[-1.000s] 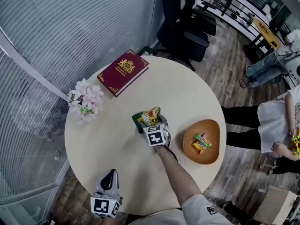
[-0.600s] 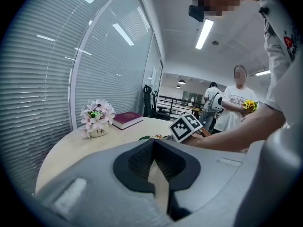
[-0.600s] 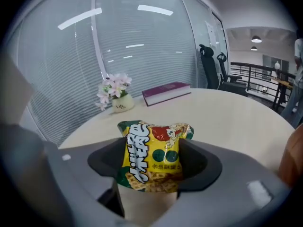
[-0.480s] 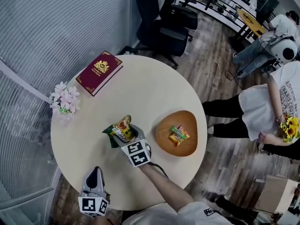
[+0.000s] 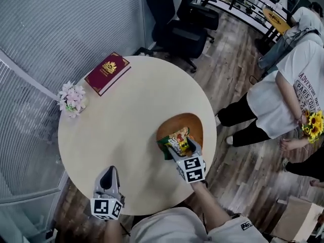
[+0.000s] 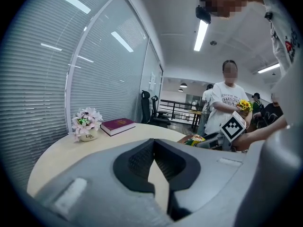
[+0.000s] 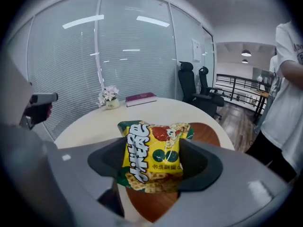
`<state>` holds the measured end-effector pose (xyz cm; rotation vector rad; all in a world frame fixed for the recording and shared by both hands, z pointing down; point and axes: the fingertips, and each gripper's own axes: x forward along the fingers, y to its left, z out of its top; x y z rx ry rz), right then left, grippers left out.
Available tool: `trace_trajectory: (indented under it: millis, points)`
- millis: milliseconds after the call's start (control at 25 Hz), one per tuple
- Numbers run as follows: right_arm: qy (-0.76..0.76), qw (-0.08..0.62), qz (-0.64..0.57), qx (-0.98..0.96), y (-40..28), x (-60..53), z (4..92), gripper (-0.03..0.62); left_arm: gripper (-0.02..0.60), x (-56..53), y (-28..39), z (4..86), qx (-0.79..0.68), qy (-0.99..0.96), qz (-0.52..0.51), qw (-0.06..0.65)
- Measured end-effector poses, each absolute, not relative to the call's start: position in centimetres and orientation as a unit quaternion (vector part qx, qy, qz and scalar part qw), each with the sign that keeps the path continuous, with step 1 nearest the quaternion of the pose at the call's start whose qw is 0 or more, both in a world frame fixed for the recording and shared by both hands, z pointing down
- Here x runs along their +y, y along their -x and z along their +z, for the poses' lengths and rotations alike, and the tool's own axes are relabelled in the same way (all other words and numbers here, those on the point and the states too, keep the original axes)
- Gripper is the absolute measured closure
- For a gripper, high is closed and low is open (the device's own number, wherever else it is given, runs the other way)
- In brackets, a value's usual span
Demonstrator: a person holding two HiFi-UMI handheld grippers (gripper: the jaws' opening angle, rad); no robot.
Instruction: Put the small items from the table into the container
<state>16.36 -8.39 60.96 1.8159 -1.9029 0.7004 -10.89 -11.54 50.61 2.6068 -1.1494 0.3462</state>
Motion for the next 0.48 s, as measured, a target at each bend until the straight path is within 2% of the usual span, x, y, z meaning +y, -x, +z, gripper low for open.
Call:
trace_trajectory:
  millis: [200, 280, 320, 440, 480]
  points:
    - [-0.622, 0.25, 0.26, -0.695, -17.1, -7.1, 63.4, 0.242, 0.584, -9.0, 8.9, 49.5, -0.409, -0.894, 0.129, 0.129]
    - [-0.611, 0.259, 0.261, -0.701, -17.4, -6.2, 63.9, 0.171, 0.584, -7.7, 8.4, 48.9, -0.417, -0.891, 0.128, 0.127]
    - [-0.61, 0.254, 0.259, -0.704, -17.6, -6.0, 63.6, 0.163, 0.584, -7.3, 8.1, 48.6, -0.421, -0.889, 0.127, 0.126]
    - [-0.619, 0.224, 0.239, -0.713, -18.4, -5.8, 61.6, 0.164, 0.584, -6.9, 7.4, 48.1, -0.427, -0.888, 0.119, 0.119]
    - [-0.625, 0.209, 0.23, -0.716, -18.5, -5.6, 60.6, 0.188, 0.584, -6.8, 7.3, 48.1, -0.428, -0.888, 0.117, 0.117]
